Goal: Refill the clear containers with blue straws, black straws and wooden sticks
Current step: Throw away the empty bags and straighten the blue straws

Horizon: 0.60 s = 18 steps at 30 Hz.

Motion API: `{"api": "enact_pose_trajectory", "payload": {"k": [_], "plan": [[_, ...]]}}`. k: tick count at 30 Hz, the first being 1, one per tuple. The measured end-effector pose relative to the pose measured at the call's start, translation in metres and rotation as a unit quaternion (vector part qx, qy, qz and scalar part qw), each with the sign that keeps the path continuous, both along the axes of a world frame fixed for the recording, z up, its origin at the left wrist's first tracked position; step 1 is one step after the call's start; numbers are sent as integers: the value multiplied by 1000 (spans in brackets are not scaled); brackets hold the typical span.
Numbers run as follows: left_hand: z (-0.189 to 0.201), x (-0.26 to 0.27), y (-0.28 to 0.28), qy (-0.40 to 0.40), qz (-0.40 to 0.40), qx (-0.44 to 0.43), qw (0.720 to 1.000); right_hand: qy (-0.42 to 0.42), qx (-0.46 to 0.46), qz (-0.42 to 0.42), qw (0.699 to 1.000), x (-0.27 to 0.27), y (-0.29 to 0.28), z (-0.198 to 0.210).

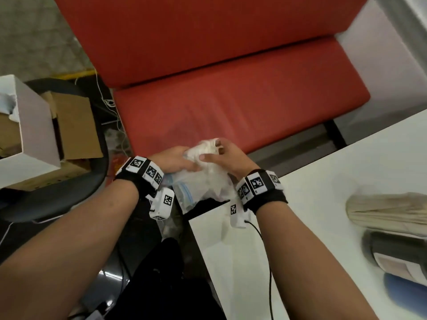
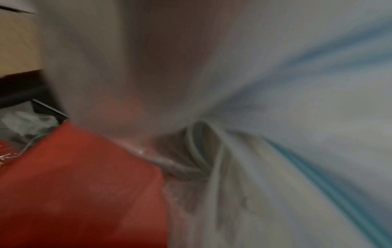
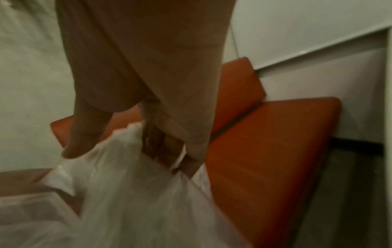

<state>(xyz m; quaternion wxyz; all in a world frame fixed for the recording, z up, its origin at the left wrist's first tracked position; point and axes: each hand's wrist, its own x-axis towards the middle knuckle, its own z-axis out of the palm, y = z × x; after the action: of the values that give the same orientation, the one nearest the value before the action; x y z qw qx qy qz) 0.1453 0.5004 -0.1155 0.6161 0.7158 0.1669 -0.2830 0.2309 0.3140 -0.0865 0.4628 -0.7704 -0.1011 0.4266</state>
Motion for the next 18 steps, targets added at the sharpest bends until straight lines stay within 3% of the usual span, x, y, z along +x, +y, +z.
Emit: {"api": "enact_pose_trajectory", "payload": {"k": [2, 4, 6, 10, 13, 15, 18], "plan": [[-15, 5, 12, -12, 12, 6, 1000, -49, -54, 69, 995, 19, 10, -4], [-26, 9, 18, -21, 9, -11, 1000, -81, -170, 205, 961, 37, 23, -9], [-36, 16, 23, -28, 32, -32, 999, -43, -192, 275, 941, 52, 38, -15], [-62, 27, 29, -42, 213, -143, 966, 154, 8, 221, 963, 59, 62, -44], [-90, 39, 31, -68, 310, -117, 941, 214, -10, 112, 970, 59, 65, -77], [-114, 40, 27, -69, 292, -78, 951, 177, -44, 111, 977, 61, 62, -105], [-150, 29, 19, 33, 193, -82, 977, 126, -90, 177, 972, 65, 57, -144]]}}
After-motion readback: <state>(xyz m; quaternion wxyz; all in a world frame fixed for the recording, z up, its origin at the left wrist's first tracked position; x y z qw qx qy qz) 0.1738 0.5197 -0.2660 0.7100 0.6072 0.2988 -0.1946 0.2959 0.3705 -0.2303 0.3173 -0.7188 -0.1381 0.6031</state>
